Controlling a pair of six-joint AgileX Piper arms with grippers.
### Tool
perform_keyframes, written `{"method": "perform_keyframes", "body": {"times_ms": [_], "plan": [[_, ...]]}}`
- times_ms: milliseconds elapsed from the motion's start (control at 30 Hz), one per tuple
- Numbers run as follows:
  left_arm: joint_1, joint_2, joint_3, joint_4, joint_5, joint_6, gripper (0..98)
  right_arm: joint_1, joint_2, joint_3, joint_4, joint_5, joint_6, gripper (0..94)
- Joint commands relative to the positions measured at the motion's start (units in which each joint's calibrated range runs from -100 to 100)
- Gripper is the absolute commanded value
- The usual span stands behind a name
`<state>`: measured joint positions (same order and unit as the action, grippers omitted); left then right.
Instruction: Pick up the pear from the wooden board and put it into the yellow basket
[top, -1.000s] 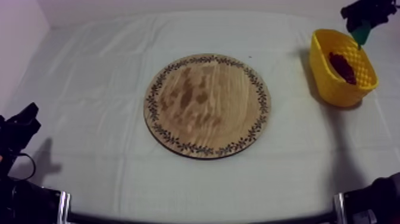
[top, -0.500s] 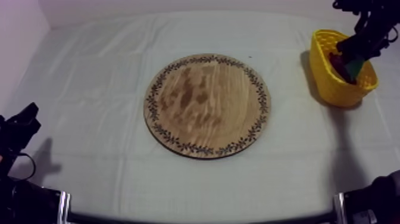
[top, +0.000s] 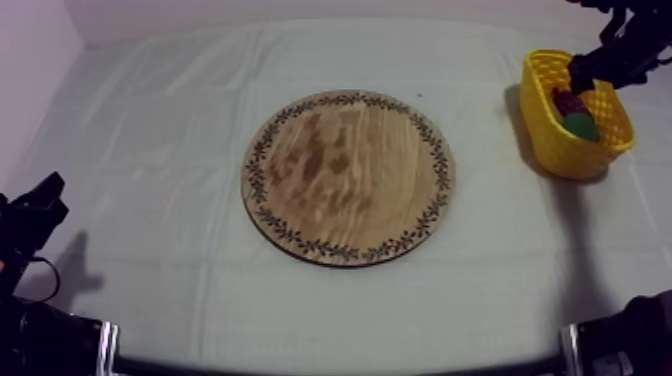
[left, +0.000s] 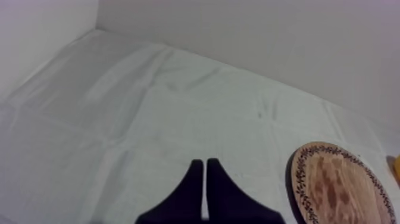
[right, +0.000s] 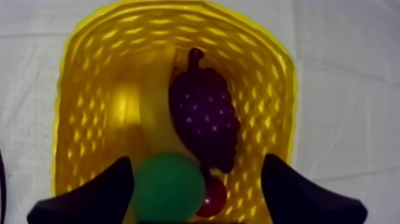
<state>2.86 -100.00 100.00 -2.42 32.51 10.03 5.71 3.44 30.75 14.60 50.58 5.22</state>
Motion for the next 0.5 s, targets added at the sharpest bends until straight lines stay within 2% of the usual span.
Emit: {"method": "perform_keyframes", "body": {"times_ms": [0, 100, 467], "plan": [[0.00, 0.00, 0.00, 0.00, -0.01, 0.01, 0.1, -0.05, -3.33, 2.56, 0.10, -1.28, 0.23, 60.9], [0.00, 0.00, 0.00, 0.00, -0.01, 0.01, 0.1, -0.18, -8.18, 7.01, 0.52, -3.77, -0.07, 59.1], [0.00, 0.00, 0.00, 0.00, -0.01, 0.01, 0.1, -3.45, -29.86, 26.54, 5.39, -11.29, -7.13, 50.9]]}}
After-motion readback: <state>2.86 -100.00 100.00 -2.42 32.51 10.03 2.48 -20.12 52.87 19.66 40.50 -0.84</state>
